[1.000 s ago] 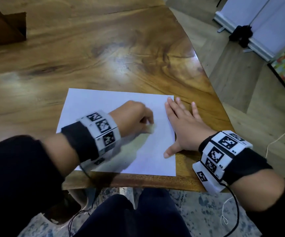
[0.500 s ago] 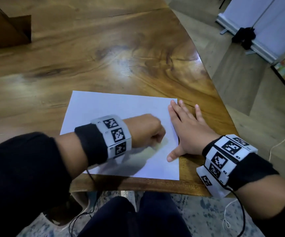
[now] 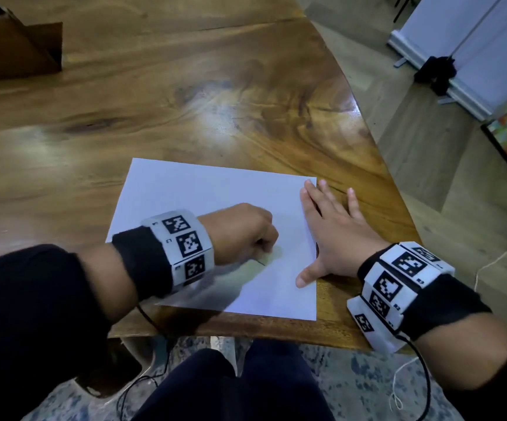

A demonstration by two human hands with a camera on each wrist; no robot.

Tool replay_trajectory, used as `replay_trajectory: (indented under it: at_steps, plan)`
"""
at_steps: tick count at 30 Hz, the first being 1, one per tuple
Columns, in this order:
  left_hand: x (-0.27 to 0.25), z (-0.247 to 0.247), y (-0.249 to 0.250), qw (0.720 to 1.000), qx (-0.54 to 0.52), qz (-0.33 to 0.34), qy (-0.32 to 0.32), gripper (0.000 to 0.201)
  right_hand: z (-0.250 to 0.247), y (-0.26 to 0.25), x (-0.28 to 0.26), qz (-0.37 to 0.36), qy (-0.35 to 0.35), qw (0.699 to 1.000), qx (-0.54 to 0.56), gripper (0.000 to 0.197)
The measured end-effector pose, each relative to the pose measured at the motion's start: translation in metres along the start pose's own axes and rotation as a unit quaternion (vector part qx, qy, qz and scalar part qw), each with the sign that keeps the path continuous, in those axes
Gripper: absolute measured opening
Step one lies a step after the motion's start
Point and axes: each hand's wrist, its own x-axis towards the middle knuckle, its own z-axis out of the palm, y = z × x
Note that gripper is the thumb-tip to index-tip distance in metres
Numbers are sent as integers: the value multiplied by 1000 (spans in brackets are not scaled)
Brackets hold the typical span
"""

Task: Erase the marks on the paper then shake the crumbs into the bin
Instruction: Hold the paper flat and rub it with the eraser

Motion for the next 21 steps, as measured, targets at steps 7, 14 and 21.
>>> replay_trajectory:
  at_steps: [7, 14, 21]
  plan:
    - [-28, 2, -15, 992, -1, -22, -121, 14, 1, 1, 0, -1, 8, 1000, 2, 149]
    - [45, -35, -13, 972, -41, -175, 150, 23, 2, 2, 2, -6, 12, 1000, 2, 151]
    - [43, -23, 0, 993, -15, -112, 34, 7, 2, 2, 2, -7, 9, 1000, 2, 150]
